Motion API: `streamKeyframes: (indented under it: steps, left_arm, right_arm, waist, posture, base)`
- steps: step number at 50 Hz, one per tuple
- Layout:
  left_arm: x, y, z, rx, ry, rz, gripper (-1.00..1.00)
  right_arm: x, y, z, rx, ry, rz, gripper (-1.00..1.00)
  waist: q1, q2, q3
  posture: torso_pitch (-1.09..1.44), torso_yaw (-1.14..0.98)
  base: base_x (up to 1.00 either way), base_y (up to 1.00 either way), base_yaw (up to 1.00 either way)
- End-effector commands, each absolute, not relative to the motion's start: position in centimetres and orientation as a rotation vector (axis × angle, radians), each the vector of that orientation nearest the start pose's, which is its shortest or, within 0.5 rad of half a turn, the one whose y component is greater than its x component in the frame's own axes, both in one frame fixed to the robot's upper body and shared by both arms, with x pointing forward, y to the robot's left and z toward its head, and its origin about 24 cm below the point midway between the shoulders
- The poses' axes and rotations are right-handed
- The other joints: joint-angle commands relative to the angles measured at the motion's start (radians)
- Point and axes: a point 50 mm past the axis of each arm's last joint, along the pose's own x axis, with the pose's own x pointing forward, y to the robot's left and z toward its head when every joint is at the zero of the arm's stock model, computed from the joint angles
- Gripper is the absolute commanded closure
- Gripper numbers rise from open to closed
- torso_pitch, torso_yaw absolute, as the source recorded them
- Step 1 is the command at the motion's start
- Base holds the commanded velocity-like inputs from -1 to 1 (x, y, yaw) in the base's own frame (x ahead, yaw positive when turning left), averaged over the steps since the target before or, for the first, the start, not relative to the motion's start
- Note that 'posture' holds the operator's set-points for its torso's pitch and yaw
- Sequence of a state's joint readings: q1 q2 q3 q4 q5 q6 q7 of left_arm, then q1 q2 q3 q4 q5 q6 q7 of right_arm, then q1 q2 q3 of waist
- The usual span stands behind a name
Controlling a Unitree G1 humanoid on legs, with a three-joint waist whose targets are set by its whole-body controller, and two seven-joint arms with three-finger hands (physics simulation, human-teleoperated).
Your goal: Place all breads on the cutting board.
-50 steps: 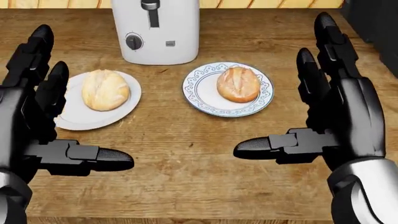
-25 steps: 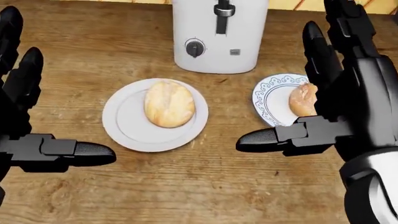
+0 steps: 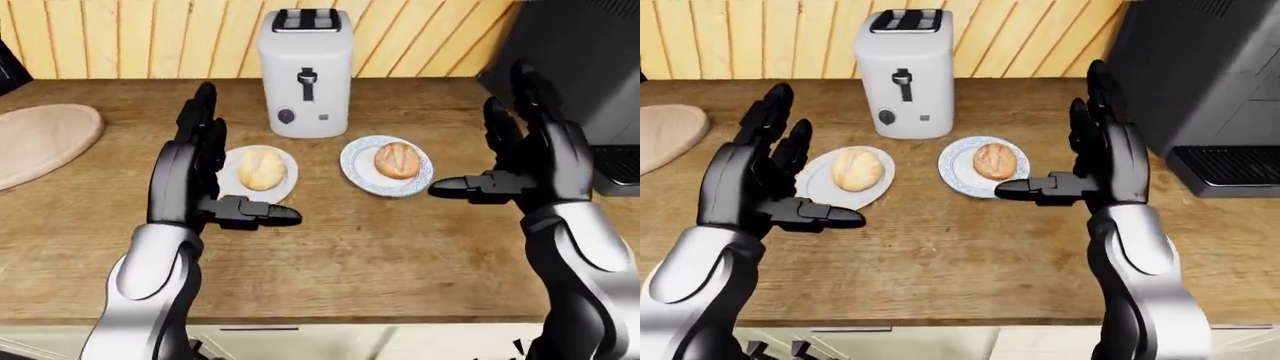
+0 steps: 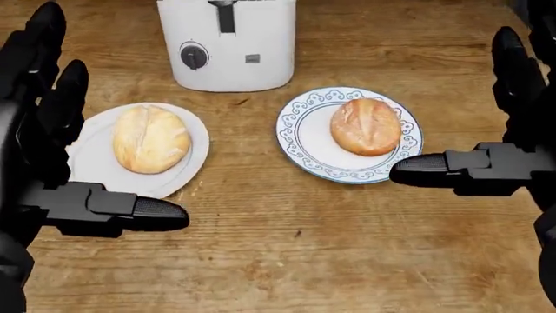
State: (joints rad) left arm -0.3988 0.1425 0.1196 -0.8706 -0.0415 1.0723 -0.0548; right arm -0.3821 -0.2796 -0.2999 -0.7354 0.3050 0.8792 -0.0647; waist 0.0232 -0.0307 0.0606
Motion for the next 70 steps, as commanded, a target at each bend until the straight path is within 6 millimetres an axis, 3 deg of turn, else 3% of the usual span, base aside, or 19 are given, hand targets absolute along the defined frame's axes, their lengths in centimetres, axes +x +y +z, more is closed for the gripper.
streamKeyframes:
  steps: [1,8,10,12,13,20,28,33,45,52,70]
  left_arm:
    - [23.7,16.2,23.2,0.112,-0.247,-0.028,-1.00]
    - [23.4,16.5,23.4,0.110,-0.251,-0.020,-1.00]
    - [23.3,16.6,23.4,0.110,-0.253,-0.017,-1.00]
    - [23.2,16.7,23.3,0.109,-0.254,-0.015,-1.00]
    - [23.2,16.8,23.3,0.110,-0.254,-0.015,-1.00]
    - [22.8,17.1,23.5,0.110,-0.258,-0.010,-1.00]
    - [22.5,17.1,24.0,0.112,-0.266,-0.009,-1.00]
    - [22.5,17.2,24.2,0.113,-0.268,-0.006,-1.00]
    - [22.7,17.3,24.0,0.112,-0.264,-0.004,-1.00]
    - [22.9,17.2,23.8,0.113,-0.261,-0.005,-1.00]
    - [22.9,17.1,23.9,0.113,-0.263,-0.005,-1.00]
  right_arm:
    - [24.5,-19.4,24.2,-0.051,-0.325,-0.040,-1.00]
    - [25.2,-18.4,25.0,-0.120,-0.294,-0.008,-1.00]
    - [25.5,-18.2,25.1,-0.147,-0.280,-0.004,-1.00]
    - [25.5,-17.8,25.3,-0.166,-0.274,0.004,-1.00]
    - [25.6,-17.6,25.4,-0.178,-0.273,0.010,-1.00]
    - [26.2,-16.3,26.1,-0.255,-0.260,0.043,-1.00]
    - [27.9,-15.7,27.6,-0.350,-0.216,0.048,-1.00]
    - [30.0,-15.7,28.6,-0.379,-0.190,0.053,-1.00]
    - [33.7,-15.5,28.6,-0.574,-0.098,0.052,-1.00]
    - [33.6,-15.4,29.1,-0.749,-0.066,0.098,-1.00]
    - [34.4,-14.5,28.1,-0.794,0.002,0.179,-0.97]
  waist:
    - [0.004,-0.011,-0.021]
    - [-0.017,0.008,-0.033]
    - [-0.023,0.024,-0.037]
    - [-0.030,0.055,-0.046]
    - [-0.027,0.040,-0.039]
    - [-0.019,0.029,-0.042]
    - [-0.017,0.031,-0.043]
    - [-0.019,0.036,-0.043]
    - [-0.022,0.043,-0.048]
    - [-0.022,0.045,-0.047]
    - [-0.028,0.050,-0.045]
  posture:
    - [0.00,0.00]
    - [0.00,0.00]
    - [0.00,0.00]
    - [0.00,0.00]
    - [0.00,0.00]
    - [0.00,0.00]
    - [0.00,0.00]
    - [0.00,0.00]
    - [0.00,0.00]
    - [0.00,0.00]
    - [0.00,0.00]
  base:
    - [0.00,0.00,0.00]
    - [0.00,0.00,0.00]
    - [0.00,0.00,0.00]
    - [0.00,0.00,0.00]
    - [0.00,0.00,0.00]
    - [0.00,0.00,0.00]
    - [0.00,0.00,0.00]
    - [0.00,0.00,0.00]
    - [0.00,0.00,0.00]
    - [0.00,0.00,0.00]
    - [0.00,0.00,0.00]
